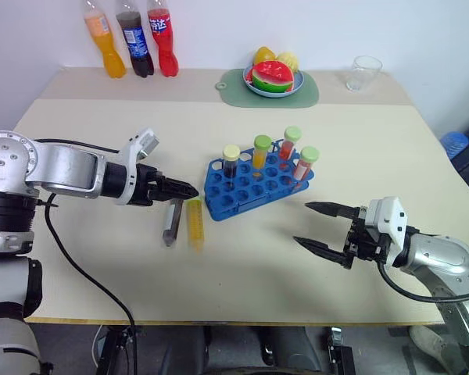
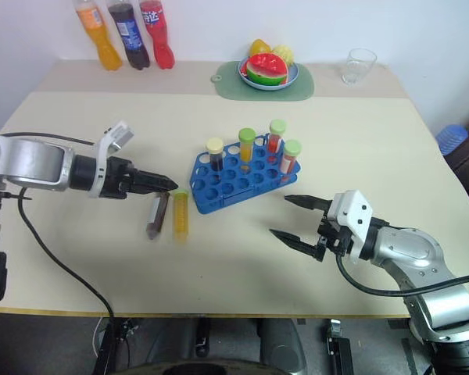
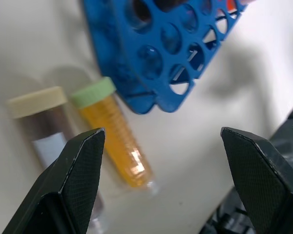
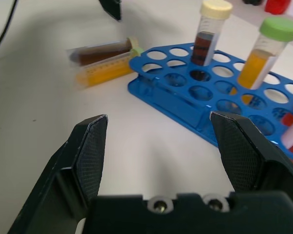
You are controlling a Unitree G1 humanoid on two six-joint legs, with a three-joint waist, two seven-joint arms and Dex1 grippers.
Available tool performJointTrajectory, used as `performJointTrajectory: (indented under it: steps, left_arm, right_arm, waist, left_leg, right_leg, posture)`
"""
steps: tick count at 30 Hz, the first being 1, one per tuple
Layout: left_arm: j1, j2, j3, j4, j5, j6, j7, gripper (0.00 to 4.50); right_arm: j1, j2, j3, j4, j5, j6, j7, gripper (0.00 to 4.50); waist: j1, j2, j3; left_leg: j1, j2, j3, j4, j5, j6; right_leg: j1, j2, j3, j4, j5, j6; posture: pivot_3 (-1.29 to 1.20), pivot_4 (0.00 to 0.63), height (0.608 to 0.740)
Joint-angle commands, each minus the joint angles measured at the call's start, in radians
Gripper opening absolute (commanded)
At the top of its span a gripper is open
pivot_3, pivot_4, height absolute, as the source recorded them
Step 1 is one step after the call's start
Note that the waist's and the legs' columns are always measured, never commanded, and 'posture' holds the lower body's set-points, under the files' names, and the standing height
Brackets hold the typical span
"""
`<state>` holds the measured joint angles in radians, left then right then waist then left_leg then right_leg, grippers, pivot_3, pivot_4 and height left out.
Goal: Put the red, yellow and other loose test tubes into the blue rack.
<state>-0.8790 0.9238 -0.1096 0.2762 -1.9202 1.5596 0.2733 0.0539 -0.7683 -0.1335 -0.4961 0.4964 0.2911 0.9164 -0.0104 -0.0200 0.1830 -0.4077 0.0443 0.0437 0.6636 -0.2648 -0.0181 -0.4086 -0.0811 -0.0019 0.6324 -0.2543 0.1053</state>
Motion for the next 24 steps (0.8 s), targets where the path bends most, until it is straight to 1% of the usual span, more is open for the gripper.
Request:
performJointTrajectory:
  steps: [1, 3, 5, 8, 10, 15, 24]
  left_arm:
    - [-0.144, 0.003, -0.176, 0.179, -0.052, 0.041, 0.059, 3.9]
    - [-0.194, -0.007, -0.237, 0.254, -0.052, 0.051, 0.061, 3.9]
    - [-0.234, -0.04, -0.273, 0.316, -0.052, 0.055, 0.093, 3.9]
    - [-0.28, -0.087, -0.313, 0.373, -0.052, 0.055, 0.09, 3.9]
    - [-0.309, -0.116, -0.342, 0.393, -0.052, 0.055, 0.085, 3.9]
    - [-0.343, -0.151, -0.404, 0.417, -0.052, 0.055, 0.092, 3.9]
    - [-0.321, -0.123, -0.466, 0.417, -0.052, 0.055, 0.15, 3.9]
  right_arm:
    - [-0.033, -0.028, 0.045, -0.009, -0.004, -0.018, 0.072, 3.69]
    - [-0.048, -0.026, 0.063, 0.002, -0.018, -0.023, 0.08, 3.69]
    - [-0.062, -0.018, 0.078, 0.011, -0.029, -0.03, 0.083, 3.69]
    - [-0.075, 0.0, 0.102, 0.02, -0.048, -0.041, 0.072, 3.69]
    - [-0.078, 0.012, 0.114, 0.021, -0.064, -0.049, 0.064, 3.69]
    - [-0.084, 0.029, 0.121, 0.021, -0.085, -0.058, 0.045, 3.69]
    - [-0.057, 0.023, 0.099, 0.002, -0.082, -0.053, 0.029, 3.69]
  waist:
    - [0.001, -0.001, 0.0]
    - [0.001, -0.001, 0.0]
    - [0.002, -0.001, 0.0]
    - [0.003, -0.001, 0.001]
    - [0.003, -0.002, 0.001]
    - [-0.001, -0.002, 0.001]
    - [0.0, -0.002, 0.001]
  left_leg:
    - [0.0, -0.001, 0.001, 0.0, 0.0, -0.001]
    - [0.0, -0.001, 0.001, 0.0, 0.001, -0.001]
    - [0.0, -0.001, 0.001, 0.0, 0.001, -0.001]
    - [-0.001, -0.001, 0.001, 0.0, 0.001, -0.001]
    - [-0.001, -0.002, 0.001, 0.0, 0.001, -0.001]
    - [-0.002, -0.002, 0.001, 0.0, 0.001, -0.001]
    - [-0.001, -0.002, 0.001, 0.0, 0.001, -0.002]
  right_leg:
    - [0.0, 0.0, -0.001, 0.0, -0.001, -0.001]
    - [0.0, 0.001, -0.001, -0.001, -0.001, -0.003]
    - [0.0, 0.001, -0.001, -0.001, -0.001, -0.002]
    - [0.0, 0.0, -0.001, -0.001, -0.001, -0.001]
    - [0.0, 0.0, -0.001, -0.001, 0.0, -0.001]
    - [0.0, 0.0, -0.001, -0.001, 0.0, -0.001]
    - [-0.001, 0.0, -0.001, -0.001, 0.0, 0.0]
  posture:
    - [0.0, 0.15, 0.74]
    - [0.0, 0.15, 0.74]
    - [0.0, 0.15, 0.74]
    - [0.0, 0.15, 0.74]
    - [0.0, 0.15, 0.74]
    - [0.0, 0.15, 0.74]
    - [0.0, 0.15, 0.74]
